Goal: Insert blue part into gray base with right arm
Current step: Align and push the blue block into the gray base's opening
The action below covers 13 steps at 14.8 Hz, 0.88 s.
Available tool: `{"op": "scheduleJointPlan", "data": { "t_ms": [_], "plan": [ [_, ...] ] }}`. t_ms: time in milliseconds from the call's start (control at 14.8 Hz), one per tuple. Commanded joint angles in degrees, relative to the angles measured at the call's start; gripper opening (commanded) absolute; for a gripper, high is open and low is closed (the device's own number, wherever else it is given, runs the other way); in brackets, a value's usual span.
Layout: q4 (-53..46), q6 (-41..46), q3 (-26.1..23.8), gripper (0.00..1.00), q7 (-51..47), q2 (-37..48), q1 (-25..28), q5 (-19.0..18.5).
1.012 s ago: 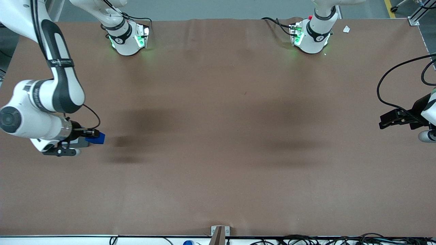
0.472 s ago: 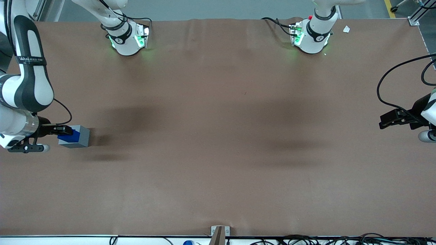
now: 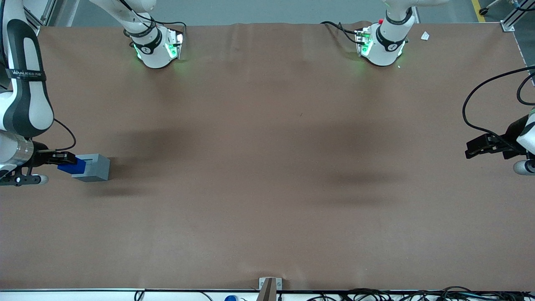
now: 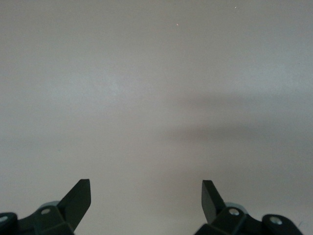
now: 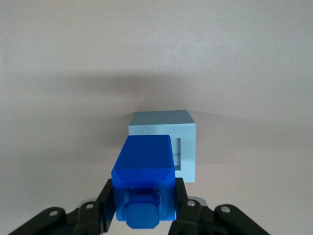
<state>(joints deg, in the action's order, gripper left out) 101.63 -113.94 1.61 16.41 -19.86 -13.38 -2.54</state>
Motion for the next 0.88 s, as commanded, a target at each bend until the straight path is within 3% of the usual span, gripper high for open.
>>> {"op": "scheduleJointPlan", "data": {
  "t_ms": [0, 810],
  "plan": [
    [-0.3, -0.15, -0.9, 0.21, 1.95, -0.97, -2.0, -0.71],
    [-0.21, -0.76, -0.9, 0.14, 0.99, -3.69, -2.71, 0.17]
  ]
}}
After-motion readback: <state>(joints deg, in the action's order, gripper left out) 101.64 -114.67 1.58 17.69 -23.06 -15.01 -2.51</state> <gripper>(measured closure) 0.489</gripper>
